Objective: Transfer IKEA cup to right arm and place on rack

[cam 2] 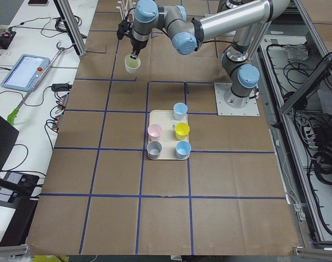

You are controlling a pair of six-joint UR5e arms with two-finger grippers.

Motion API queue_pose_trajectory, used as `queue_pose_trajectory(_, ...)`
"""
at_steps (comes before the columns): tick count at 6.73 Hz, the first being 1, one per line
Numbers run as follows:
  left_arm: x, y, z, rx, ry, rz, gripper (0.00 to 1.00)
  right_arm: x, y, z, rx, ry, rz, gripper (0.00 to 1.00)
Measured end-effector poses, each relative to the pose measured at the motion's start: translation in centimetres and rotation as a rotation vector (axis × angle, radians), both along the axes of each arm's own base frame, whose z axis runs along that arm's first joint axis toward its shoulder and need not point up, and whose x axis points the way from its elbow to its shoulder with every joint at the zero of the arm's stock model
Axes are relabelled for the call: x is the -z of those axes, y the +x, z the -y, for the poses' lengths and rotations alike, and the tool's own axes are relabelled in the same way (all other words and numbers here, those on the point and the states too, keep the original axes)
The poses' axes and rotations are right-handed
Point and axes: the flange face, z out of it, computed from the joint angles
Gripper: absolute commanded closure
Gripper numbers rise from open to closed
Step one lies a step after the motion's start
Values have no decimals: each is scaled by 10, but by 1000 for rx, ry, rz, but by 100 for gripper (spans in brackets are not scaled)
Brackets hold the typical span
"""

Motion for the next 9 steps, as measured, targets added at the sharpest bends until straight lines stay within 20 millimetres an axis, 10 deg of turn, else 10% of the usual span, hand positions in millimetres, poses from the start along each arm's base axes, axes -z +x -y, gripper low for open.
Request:
queue_pose_trajectory(3, 6, -31, 0, 256, -249, -174, 100, 37, 23, -12, 283, -97, 424, 0)
queue_pose_trajectory(9, 85, -97, -52, 369, -603, -399, 100, 64, 27, -68, 680, -176, 1015, 0)
